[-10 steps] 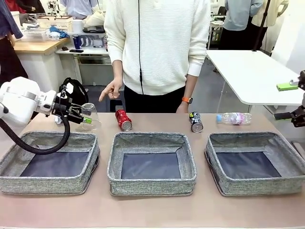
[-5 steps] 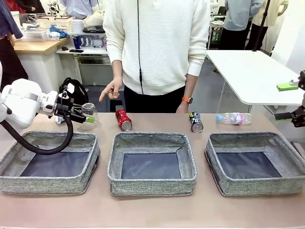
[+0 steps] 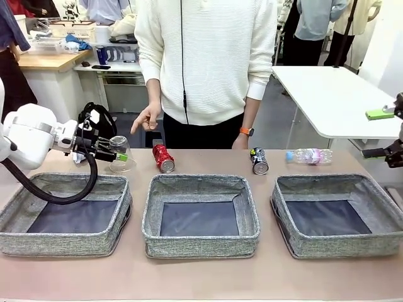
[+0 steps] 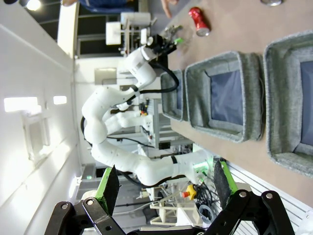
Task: Sort the waste into the appropriate baskets.
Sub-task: Pick up the waste item pointed out by the person.
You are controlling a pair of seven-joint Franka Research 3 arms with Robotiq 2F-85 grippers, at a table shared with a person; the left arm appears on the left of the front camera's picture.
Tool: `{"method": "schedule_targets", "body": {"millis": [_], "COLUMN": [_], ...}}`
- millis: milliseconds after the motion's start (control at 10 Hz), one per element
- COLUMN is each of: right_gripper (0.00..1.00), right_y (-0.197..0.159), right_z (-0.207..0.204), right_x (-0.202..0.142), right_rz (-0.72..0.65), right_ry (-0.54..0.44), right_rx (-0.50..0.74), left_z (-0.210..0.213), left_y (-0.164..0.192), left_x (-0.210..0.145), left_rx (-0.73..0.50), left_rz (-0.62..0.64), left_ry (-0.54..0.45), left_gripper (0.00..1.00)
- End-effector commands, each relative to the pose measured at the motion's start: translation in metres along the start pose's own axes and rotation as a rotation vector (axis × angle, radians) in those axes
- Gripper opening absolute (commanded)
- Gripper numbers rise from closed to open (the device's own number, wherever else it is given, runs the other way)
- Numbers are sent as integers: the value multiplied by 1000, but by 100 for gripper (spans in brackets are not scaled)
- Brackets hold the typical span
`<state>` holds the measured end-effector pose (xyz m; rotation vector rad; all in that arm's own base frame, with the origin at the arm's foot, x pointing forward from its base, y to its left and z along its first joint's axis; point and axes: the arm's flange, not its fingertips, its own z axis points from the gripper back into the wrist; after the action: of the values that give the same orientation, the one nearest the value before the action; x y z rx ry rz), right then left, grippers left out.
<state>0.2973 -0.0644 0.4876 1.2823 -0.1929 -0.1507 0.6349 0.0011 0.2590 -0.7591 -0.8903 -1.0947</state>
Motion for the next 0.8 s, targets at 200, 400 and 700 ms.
{"method": "schedule_targets", "body": {"millis": [200, 400, 700], "right_gripper": [100, 100, 100], "right_y": [2, 2, 2], "right_z": [-1, -1, -1], "right_x": [3, 3, 3], "right_rz": [26, 26, 26], "right_ry": [-5, -5, -5], "right_rx": [24, 24, 24], "left_z": [5, 9, 56], "left_y": [-5, -8, -14], "left_x": [4, 7, 39], "left_rx": [16, 18, 103], "left_rz": [-27, -15, 7], "left_ry": [29, 44, 34], "left_gripper": [35, 15, 15]}}
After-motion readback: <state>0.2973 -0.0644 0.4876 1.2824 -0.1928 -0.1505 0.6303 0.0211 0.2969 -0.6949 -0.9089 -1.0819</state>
